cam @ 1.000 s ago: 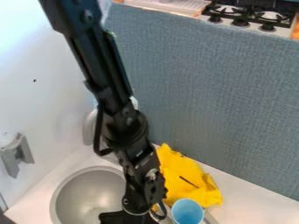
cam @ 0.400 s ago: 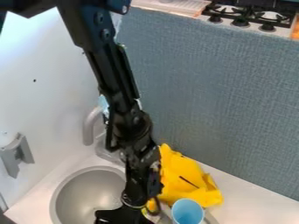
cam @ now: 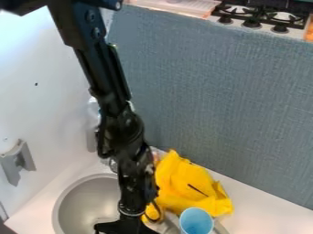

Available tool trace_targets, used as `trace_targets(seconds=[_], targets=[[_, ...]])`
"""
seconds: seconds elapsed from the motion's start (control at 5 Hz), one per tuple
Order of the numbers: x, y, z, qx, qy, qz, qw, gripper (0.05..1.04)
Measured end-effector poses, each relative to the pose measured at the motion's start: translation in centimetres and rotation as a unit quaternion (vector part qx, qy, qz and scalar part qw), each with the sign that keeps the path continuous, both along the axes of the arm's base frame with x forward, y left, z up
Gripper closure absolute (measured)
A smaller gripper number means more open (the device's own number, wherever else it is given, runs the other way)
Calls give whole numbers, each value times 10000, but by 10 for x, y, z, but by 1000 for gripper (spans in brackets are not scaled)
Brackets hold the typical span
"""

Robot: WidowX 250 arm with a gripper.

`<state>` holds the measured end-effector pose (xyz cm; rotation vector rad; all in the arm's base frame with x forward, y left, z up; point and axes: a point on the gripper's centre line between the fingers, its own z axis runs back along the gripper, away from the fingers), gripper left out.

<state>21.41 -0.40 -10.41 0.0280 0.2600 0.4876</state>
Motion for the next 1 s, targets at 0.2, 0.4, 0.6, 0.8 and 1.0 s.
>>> trace_targets(seconds=[0.2,0.4,0.6,0.8,1.0], targets=[[-5,-4,15,-433,-476,-30,9979,77],[-3,-6,31,-523,-621,63,9967,83],[2,-26,66,-478,-907,-181,9946,83],[-1,-53,98,-383,-1215,-846,9882,83],[-5,-66,109,-335,-1138,-1339,9839,83]])
